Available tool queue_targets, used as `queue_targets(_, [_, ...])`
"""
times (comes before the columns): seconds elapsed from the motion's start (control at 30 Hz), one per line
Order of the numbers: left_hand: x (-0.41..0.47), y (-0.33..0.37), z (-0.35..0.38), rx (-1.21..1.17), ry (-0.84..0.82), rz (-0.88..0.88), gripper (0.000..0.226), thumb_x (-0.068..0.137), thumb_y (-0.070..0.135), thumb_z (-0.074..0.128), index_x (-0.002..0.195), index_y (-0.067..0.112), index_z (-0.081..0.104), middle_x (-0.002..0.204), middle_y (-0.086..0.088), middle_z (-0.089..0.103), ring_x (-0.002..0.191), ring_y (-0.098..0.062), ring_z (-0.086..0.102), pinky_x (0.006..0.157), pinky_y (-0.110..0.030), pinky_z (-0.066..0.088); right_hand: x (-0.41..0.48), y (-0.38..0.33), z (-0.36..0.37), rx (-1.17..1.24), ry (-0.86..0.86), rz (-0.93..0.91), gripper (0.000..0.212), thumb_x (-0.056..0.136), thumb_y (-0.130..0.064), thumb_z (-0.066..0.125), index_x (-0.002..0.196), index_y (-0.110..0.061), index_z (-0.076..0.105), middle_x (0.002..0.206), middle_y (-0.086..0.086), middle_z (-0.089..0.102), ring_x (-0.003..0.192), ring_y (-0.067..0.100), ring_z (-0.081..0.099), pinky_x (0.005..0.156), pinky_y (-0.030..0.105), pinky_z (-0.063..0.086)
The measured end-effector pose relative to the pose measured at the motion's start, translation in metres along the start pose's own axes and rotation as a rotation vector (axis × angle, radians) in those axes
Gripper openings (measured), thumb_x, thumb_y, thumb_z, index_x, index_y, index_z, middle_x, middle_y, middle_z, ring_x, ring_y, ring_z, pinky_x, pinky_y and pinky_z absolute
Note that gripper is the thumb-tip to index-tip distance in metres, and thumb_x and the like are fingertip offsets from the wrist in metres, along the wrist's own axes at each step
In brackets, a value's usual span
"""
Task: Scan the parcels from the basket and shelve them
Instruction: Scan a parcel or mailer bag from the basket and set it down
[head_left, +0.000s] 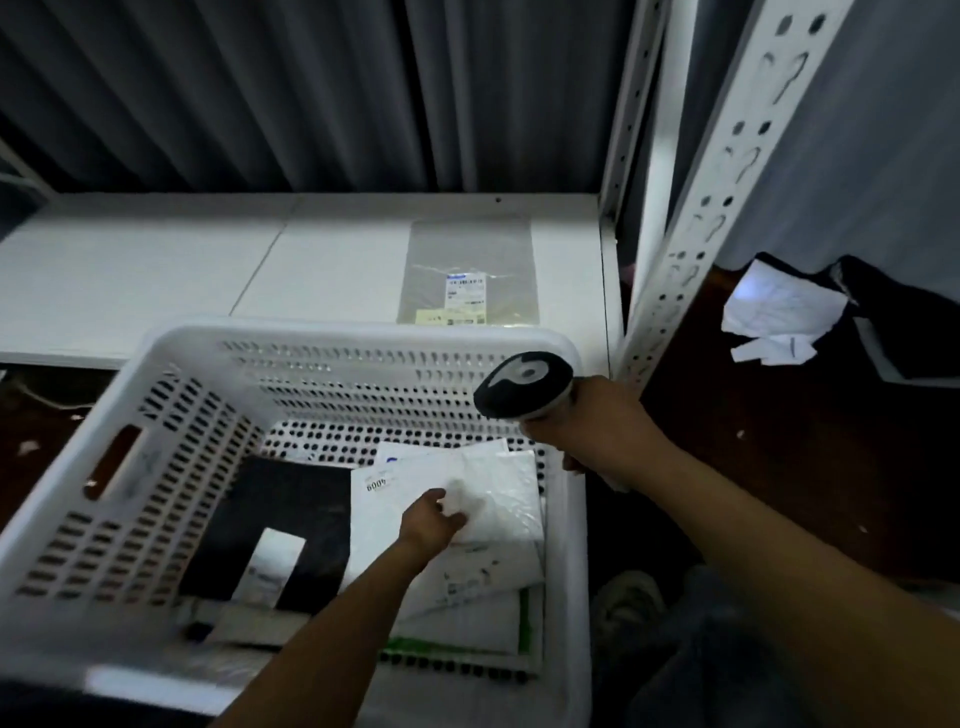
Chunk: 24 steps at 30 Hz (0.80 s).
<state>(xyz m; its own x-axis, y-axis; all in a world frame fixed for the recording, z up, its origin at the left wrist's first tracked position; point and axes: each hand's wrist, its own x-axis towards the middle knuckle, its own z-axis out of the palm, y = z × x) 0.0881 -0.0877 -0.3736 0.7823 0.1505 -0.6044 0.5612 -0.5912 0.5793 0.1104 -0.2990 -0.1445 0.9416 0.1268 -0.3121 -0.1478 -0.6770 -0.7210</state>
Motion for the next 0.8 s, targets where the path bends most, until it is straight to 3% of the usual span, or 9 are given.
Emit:
queue_targets(0.1, [0.016, -0.012, 0.013, 0.08, -0.024, -0.024, 0.066, 0.084, 0.029, 0.073, 0.139, 0.01, 0.044, 0.136, -0.012, 0.054, 0.124, -0.029, 0.052, 0.104, -0.035, 0.04, 0.011, 0.012, 0.009, -0.032, -0.047, 0.008, 0.022, 0.086, -0.021, 0.065, 0.074, -0.004, 0.058, 0.074, 0.023, 0.071, 0.07, 0.032, 0.072, 0.071, 0.041, 0.057])
queue_targets(0.27, [0.038, -0.023, 0.023, 0.058, -0.105, -0.037, 0.062, 0.081, 0.026, 0.076, 0.138, 0.023, 0.051, 0.145, -0.006, 0.047, 0.132, -0.025, 0.043, 0.112, -0.039, 0.034, 0.04, 0.025, 0.024, 0.103, -0.051, 0.102, 0.03, 0.082, -0.027, 0.069, 0.083, 0.003, 0.067, 0.067, 0.015, 0.071, 0.053, 0.018, 0.069, 0.044, 0.015, 0.046])
queue_targets(0.43, [0.048, -0.021, 0.036, 0.088, -0.031, -0.047, 0.057, 0.079, 0.027, 0.078, 0.132, 0.023, 0.058, 0.142, -0.004, 0.05, 0.13, -0.024, 0.045, 0.113, -0.038, 0.03, 0.05, 0.023, 0.023, 0.128, -0.03, 0.132, 0.029, 0.082, -0.028, 0.067, 0.089, 0.001, 0.07, 0.066, 0.012, 0.072, 0.051, 0.015, 0.067, 0.048, 0.014, 0.049])
queue_targets(0.5, [0.049, -0.019, 0.039, -0.053, 0.013, -0.041, 0.051, 0.078, 0.014, 0.078, 0.126, 0.019, 0.061, 0.133, -0.01, 0.056, 0.117, -0.024, 0.053, 0.105, -0.037, 0.041, 0.051, 0.018, 0.022, 0.154, -0.014, 0.131, 0.028, 0.082, -0.025, 0.067, 0.093, 0.001, 0.071, 0.068, 0.012, 0.072, 0.054, 0.018, 0.069, 0.055, 0.019, 0.053])
queue_targets(0.57, [0.044, -0.012, 0.039, -0.239, 0.026, -0.043, 0.044, 0.079, 0.002, 0.073, 0.118, 0.018, 0.06, 0.118, -0.014, 0.059, 0.097, -0.023, 0.057, 0.083, -0.035, 0.053, 0.049, 0.014, 0.021, 0.17, -0.016, 0.121, 0.029, 0.083, -0.023, 0.066, 0.098, 0.002, 0.071, 0.073, 0.015, 0.074, 0.061, 0.022, 0.072, 0.064, 0.027, 0.057])
queue_targets(0.63, [0.037, -0.007, 0.037, -0.336, 0.043, -0.028, 0.04, 0.079, -0.004, 0.068, 0.11, 0.019, 0.056, 0.102, -0.014, 0.06, 0.08, -0.023, 0.057, 0.062, -0.03, 0.052, 0.046, 0.011, 0.02, 0.194, -0.011, 0.12, 0.03, 0.083, -0.023, 0.066, 0.1, 0.002, 0.071, 0.075, 0.016, 0.074, 0.063, 0.025, 0.072, 0.068, 0.032, 0.059])
queue_targets(0.7, [0.031, -0.006, 0.031, -0.396, 0.1, 0.003, 0.036, 0.08, -0.005, 0.064, 0.1, 0.024, 0.053, 0.091, -0.012, 0.06, 0.074, -0.025, 0.054, 0.059, -0.029, 0.047, 0.042, 0.007, 0.018, 0.204, -0.004, 0.124, 0.029, 0.082, -0.023, 0.068, 0.099, 0.0, 0.07, 0.075, 0.015, 0.073, 0.063, 0.025, 0.072, 0.069, 0.034, 0.061])
queue_targets(0.8, [0.012, -0.004, 0.006, -0.546, 0.179, 0.009, 0.028, 0.086, -0.005, 0.057, 0.09, 0.023, 0.058, 0.085, -0.012, 0.064, 0.075, -0.026, 0.056, 0.068, -0.038, 0.05, 0.034, -0.009, 0.017, 0.231, -0.022, 0.112, 0.02, 0.083, -0.021, 0.07, 0.094, -0.004, 0.069, 0.068, 0.008, 0.068, 0.053, 0.018, 0.065, 0.062, 0.032, 0.059])
